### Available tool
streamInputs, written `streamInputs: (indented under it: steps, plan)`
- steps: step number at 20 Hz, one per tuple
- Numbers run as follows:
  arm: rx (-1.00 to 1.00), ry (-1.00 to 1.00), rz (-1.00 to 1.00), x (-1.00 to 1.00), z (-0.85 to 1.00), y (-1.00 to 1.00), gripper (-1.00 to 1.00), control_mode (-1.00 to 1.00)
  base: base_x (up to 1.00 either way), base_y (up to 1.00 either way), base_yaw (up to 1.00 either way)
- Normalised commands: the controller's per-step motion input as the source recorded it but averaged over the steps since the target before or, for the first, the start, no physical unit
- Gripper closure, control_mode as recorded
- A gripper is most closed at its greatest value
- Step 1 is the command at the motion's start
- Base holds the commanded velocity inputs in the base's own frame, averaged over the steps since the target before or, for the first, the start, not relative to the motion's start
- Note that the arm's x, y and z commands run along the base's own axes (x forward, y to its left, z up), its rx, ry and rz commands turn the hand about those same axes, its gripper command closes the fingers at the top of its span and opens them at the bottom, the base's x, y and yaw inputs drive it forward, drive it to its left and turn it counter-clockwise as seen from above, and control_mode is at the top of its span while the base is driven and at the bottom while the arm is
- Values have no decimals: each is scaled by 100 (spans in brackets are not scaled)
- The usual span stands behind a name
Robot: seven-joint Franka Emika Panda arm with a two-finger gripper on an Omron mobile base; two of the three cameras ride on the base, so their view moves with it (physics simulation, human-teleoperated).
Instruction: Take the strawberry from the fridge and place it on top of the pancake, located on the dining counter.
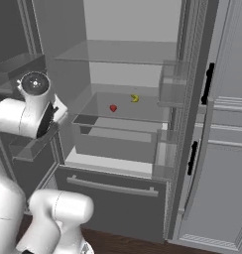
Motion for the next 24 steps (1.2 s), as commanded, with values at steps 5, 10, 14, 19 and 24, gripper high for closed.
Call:
streamInputs:
  steps: [5, 10, 14, 19, 24]
  plan:
    - [-55, 21, -4, -46, 6, -32, -100, -100, 0, 0, 0]
    - [-53, 1, 0, -79, -27, -55, -100, -100, 0, 0, 0]
    - [-33, 0, 7, -85, -10, -47, -100, -100, 0, 0, 0]
    - [8, -7, 1, -78, -8, -19, -100, -100, 0, 0, 0]
    - [11, -19, 0, -32, -19, -1, -100, -100, 0, 0, 0]
